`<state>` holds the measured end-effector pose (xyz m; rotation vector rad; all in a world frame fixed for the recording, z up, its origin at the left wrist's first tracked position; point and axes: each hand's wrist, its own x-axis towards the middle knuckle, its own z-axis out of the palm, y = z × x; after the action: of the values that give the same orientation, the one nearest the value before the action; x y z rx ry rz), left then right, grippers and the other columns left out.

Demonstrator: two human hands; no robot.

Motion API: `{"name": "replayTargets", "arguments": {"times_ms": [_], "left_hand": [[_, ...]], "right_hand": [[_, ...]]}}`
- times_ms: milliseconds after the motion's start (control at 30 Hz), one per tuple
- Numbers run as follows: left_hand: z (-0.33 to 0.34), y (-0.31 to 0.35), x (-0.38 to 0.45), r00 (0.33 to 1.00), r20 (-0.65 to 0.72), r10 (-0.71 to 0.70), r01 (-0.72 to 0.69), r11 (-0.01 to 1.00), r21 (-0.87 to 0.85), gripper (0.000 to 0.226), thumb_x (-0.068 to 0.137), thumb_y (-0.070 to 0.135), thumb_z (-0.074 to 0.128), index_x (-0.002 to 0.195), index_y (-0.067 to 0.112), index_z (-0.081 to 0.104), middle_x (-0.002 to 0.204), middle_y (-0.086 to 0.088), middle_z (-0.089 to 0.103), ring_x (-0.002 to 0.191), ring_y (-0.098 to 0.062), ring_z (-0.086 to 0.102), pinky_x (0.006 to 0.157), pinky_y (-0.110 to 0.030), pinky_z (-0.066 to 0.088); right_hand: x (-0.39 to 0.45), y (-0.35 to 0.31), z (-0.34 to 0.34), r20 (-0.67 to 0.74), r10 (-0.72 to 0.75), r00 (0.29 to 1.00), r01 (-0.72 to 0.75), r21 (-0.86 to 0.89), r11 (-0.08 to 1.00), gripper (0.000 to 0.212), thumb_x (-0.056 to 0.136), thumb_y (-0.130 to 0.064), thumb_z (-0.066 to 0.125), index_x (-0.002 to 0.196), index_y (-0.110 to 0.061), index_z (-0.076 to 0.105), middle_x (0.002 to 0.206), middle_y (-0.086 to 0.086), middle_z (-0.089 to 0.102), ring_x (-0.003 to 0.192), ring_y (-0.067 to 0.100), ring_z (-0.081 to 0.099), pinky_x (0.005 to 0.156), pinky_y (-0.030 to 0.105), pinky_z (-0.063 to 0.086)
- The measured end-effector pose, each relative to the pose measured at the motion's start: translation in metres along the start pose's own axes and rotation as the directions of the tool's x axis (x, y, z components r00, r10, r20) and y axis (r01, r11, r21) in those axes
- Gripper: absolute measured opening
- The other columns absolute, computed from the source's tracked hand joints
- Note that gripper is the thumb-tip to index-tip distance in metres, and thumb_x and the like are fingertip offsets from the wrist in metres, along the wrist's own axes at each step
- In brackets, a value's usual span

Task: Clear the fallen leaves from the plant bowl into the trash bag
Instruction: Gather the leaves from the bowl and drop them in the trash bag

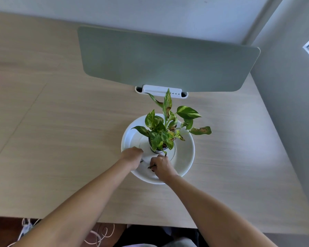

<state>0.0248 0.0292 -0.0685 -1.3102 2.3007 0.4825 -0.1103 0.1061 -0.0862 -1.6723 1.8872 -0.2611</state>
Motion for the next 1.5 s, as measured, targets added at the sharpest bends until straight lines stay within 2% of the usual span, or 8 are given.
{"name": "replayTargets", "arguments": {"times_ms": [233, 400, 567, 900, 1067, 1333, 1433, 1500], "left_hand": [[-0.023, -0.029, 0.001, 0.997, 0.068, 0.035, -0.011, 0.948, -0.317, 0.009, 0.081, 0.014, 0.062, 0.074, 0.013, 0.057, 0.081, -0.003, 0.059, 0.074, -0.021, 0.055, 0.065, -0.027, 0.041], [-0.031, -0.017, -0.006, 0.961, 0.238, 0.143, 0.004, 0.85, -0.527, 0.016, 0.078, 0.021, 0.071, 0.067, 0.015, 0.061, 0.072, 0.005, 0.064, 0.063, -0.006, 0.057, 0.06, -0.017, 0.042], [-0.022, 0.054, -0.021, 0.886, 0.323, 0.332, -0.056, 0.768, -0.638, 0.015, 0.079, 0.018, 0.073, 0.068, 0.015, 0.063, 0.068, -0.001, 0.058, 0.06, -0.011, 0.049, 0.053, -0.018, 0.035], [0.025, 0.279, -0.061, 0.787, 0.316, 0.529, -0.226, 0.725, -0.651, 0.023, 0.084, 0.015, 0.07, 0.064, 0.019, 0.059, 0.057, 0.003, 0.057, 0.048, -0.004, 0.049, 0.047, -0.016, 0.035], [0.093, 0.382, -0.084, 0.8, 0.339, 0.495, -0.205, 0.756, -0.621, 0.026, 0.084, 0.014, 0.068, 0.061, 0.015, 0.056, 0.055, -0.002, 0.055, 0.046, -0.008, 0.047, 0.042, -0.013, 0.035], [0.197, 0.443, -0.072, 0.865, 0.433, 0.253, 0.004, 0.859, -0.511, 0.026, 0.079, 0.011, 0.071, 0.061, 0.015, 0.052, 0.062, -0.003, 0.062, 0.06, -0.017, 0.062, 0.066, -0.029, 0.055], [0.222, 0.449, -0.058, 0.859, 0.474, 0.192, 0.074, 0.871, -0.486, 0.018, 0.081, 0.009, 0.068, 0.071, 0.015, 0.054, 0.069, -0.005, 0.064, 0.072, -0.022, 0.066, 0.085, -0.037, 0.059], [0.233, 0.45, -0.05, 0.84, 0.514, 0.173, 0.121, 0.864, -0.488, 0.013, 0.083, 0.008, 0.067, 0.094, 0.011, 0.06, 0.09, -0.013, 0.068, 0.08, -0.024, 0.067, 0.088, -0.038, 0.058]], "right_hand": [[-0.007, 0.017, -0.023, -0.121, 0.235, 0.965, -0.198, 0.256, 0.946, 0.016, 0.076, 0.001, 0.059, 0.079, -0.004, 0.074, 0.079, 0.01, 0.077, 0.078, 0.023, 0.067, 0.077, 0.025, 0.051], [-0.033, 0.053, -0.058, -0.242, 0.428, 0.871, -0.269, 0.495, 0.826, 0.012, 0.069, -0.004, 0.069, 0.071, -0.015, 0.075, 0.059, -0.006, 0.069, 0.057, 0.005, 0.061, 0.059, 0.017, 0.047], [-0.103, 0.108, -0.073, -0.25, 0.618, 0.745, -0.256, 0.749, 0.611, 0.019, 0.073, 0.003, 0.068, 0.065, -0.014, 0.069, 0.063, 0.015, 0.07, 0.06, 0.026, 0.065, 0.069, 0.044, 0.057], [-0.294, 0.221, -0.057, -0.122, 0.879, 0.461, -0.353, 0.883, 0.308, 0.006, 0.077, -0.007, 0.074, 0.074, -0.011, 0.069, 0.077, 0.014, 0.072, 0.07, 0.023, 0.067, 0.075, 0.036, 0.058], [-0.363, 0.272, -0.031, -0.041, 0.942, 0.332, -0.348, 0.923, 0.163, 0.005, 0.076, -0.006, 0.074, 0.08, -0.005, 0.072, 0.071, 0.009, 0.07, 0.054, 0.013, 0.063, 0.054, 0.015, 0.053], [-0.377, 0.327, 0.038, 0.187, 0.952, 0.241, -0.4, 0.913, -0.078, 0.006, 0.079, -0.002, 0.069, 0.085, -0.004, 0.071, 0.078, 0.01, 0.071, 0.062, 0.016, 0.067, 0.064, 0.023, 0.058], [-0.369, 0.342, 0.065, 0.248, 0.943, 0.22, -0.41, 0.901, -0.141, 0.01, 0.079, -0.001, 0.068, 0.087, -0.006, 0.071, 0.081, 0.009, 0.069, 0.06, 0.015, 0.065, 0.062, 0.022, 0.058], [-0.365, 0.35, 0.077, 0.269, 0.939, 0.216, -0.42, 0.893, -0.159, 0.017, 0.08, -0.001, 0.065, 0.093, -0.008, 0.071, 0.084, 0.007, 0.068, 0.058, 0.013, 0.063, 0.054, 0.019, 0.054]]}}
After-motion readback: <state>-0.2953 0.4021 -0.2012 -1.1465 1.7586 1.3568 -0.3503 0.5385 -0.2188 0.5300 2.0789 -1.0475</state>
